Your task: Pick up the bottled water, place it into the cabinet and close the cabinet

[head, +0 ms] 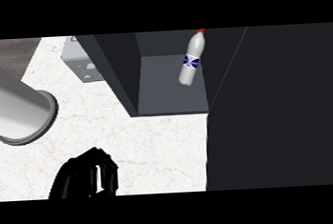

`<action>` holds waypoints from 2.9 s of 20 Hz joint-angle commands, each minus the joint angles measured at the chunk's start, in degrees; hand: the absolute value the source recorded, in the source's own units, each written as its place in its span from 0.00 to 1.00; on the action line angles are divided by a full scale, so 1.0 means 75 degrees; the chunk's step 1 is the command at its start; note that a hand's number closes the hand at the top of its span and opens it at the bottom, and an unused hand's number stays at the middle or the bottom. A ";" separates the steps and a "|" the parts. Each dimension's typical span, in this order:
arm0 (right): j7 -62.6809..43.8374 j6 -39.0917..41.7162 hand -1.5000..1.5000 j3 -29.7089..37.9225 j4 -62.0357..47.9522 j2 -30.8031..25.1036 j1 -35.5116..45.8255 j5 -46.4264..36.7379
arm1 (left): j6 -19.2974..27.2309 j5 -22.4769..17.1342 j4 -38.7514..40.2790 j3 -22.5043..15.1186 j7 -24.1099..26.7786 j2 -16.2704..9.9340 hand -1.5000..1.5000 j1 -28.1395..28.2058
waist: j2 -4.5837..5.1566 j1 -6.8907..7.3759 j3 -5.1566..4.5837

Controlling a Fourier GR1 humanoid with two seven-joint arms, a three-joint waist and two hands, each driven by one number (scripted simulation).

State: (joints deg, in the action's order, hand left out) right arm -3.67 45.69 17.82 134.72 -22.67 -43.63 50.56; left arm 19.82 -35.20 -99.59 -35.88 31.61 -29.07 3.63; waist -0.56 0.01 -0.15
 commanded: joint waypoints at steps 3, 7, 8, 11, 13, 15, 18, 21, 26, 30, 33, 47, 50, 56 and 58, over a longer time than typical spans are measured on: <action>-0.0241 -0.0056 1.00 -0.0357 0.2347 0.0498 -0.0337 -0.0887 | -0.0676 -0.0606 -0.0723 0.0787 0.0170 -0.0901 0.00 0.0703 | -0.0032 -0.0094 -0.0020; -0.0344 0.0149 1.00 -0.0436 0.2513 0.0103 -0.0274 -0.0744 | -0.1052 -0.1112 -0.0877 0.1413 0.0226 -0.1288 0.00 0.0951 | -0.0035 -0.0109 -0.0043; -0.0380 0.0242 1.00 -0.0643 0.2443 0.0223 -0.0396 -0.0871 | -0.1153 -0.1243 -0.1088 0.1612 0.0279 -0.1461 0.00 0.1127 | -0.0059 -0.0081 -0.0035; -0.0466 0.0156 1.00 -0.0858 0.2541 0.0131 -0.0133 -0.0925 | -0.1126 -0.1413 -0.1246 0.1978 0.0195 -0.1779 0.00 0.1410 | -0.0067 0.0010 -0.0047; -0.0604 0.0104 1.00 -0.1133 0.2476 0.0045 0.0105 -0.1014 | -0.1333 -0.1409 -0.1169 0.2158 0.0395 -0.1973 0.00 0.1677 | -0.0065 0.0165 -0.0070; -0.0644 0.0250 1.00 -0.1255 0.2526 -0.0080 0.0182 -0.0970 | -0.1541 -0.1587 -0.1318 0.2298 0.0318 -0.2209 0.00 0.1921 | -0.0116 0.0149 -0.0078; -0.0850 0.0253 1.00 -0.1582 0.2574 -0.0231 0.0483 -0.1050 | -0.1678 -0.1799 -0.1338 0.2510 0.0335 -0.2275 0.00 0.2045 | -0.0131 0.0096 -0.0107; -0.1049 0.0182 1.00 -0.1986 0.2386 -0.0272 0.0873 -0.1229 | -0.1985 -0.1910 -0.1399 0.2700 0.0430 -0.2508 0.00 0.2372 | -0.0160 0.0242 -0.0116; -0.1432 0.0096 1.00 -0.2435 0.2306 -0.0555 0.1663 -0.1337 | -0.2189 -0.2177 -0.1362 0.3021 0.0475 -0.2647 0.00 0.2680 | -0.0216 0.0264 -0.0144; -0.1761 -0.0222 1.00 -0.2883 0.2047 -0.0603 0.2353 -0.1397 | -0.2465 -0.2383 -0.1279 0.3361 0.0490 -0.2887 0.00 0.2880 | -0.0223 0.0329 -0.0164; -0.2008 -0.0627 1.00 -0.3387 0.1921 -0.0487 0.2691 -0.1437 | -0.2622 -0.2522 -0.1278 0.3506 0.0511 -0.2960 0.00 0.3073 | -0.0219 0.0286 -0.0156; -0.3168 -0.3016 1.00 -0.5394 0.0863 0.0423 0.5399 -0.1661 | -0.3517 -0.2855 -0.1234 0.4256 0.0742 -0.3443 0.00 0.3701 | -0.0213 0.0601 -0.0156; -0.3431 -0.3697 1.00 -0.5688 0.0544 0.0768 0.6166 -0.1732 | -0.3705 -0.2833 -0.1128 0.4417 0.0793 -0.3566 0.00 0.3836 | -0.0206 0.0641 -0.0162; -0.3888 -0.5160 1.00 -0.6480 -0.0517 0.1836 0.7836 -0.2184 | -0.4169 -0.2992 -0.0944 0.4695 0.0897 -0.3665 0.00 0.4101 | -0.0137 0.0805 -0.0137; -0.4218 -0.5519 1.00 -0.6816 -0.1097 0.2251 0.8616 -0.2371 | -0.4476 -0.3094 -0.0998 0.4912 0.0883 -0.3867 0.00 0.4133 | -0.0077 0.0957 -0.0111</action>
State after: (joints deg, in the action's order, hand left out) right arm -31.98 10.12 -29.48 130.00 -10.49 12.84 38.03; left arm -10.69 -57.56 -107.34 -0.90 37.84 -56.76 33.56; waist -1.58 5.76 -1.14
